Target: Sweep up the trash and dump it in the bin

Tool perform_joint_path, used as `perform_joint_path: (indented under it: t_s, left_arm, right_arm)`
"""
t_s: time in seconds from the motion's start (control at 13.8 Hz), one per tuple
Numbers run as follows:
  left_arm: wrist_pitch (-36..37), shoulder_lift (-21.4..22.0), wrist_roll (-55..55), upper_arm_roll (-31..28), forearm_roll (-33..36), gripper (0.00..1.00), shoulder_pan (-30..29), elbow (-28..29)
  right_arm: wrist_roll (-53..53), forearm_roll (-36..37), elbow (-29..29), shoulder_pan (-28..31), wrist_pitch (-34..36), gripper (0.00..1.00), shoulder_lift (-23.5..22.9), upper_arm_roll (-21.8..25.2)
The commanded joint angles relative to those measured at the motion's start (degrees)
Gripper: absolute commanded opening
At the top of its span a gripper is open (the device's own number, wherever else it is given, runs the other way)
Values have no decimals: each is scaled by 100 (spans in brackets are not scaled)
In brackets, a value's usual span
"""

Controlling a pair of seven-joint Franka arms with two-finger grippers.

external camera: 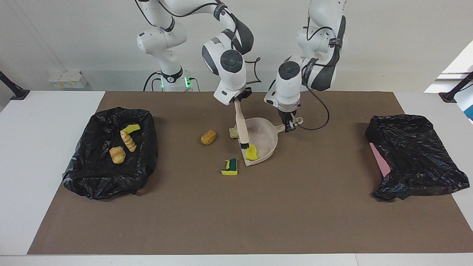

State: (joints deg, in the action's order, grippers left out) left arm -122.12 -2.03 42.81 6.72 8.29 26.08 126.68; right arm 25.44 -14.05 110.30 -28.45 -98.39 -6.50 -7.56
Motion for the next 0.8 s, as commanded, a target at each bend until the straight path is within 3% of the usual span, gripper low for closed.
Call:
perform_joint_path:
  t_s: [0.0,0.36,0.43,0.58,0.72]
  left_arm:
    - [-189,133,-141,-74,41,0,90,199]
    - [-163,133,-141,-74,41,0,90,208]
    - [-163,133,-211,-74,33,0,90,208]
    - [-119,142,-256,-74,41,0,125,208]
    - [-75,159,-264,-74,41,0,152,208]
  right_arm:
    - [84,524,105,226,328,0,228,-44]
    - [830,1571,641,682,417,0,439,-44]
    - [892,1607,912,840,269,0,561,-62]
    - [1165,1598,1920,920,-738,0,1069,-62]
    - [1113,1511,2312,991,-1033,0,1257,-79]
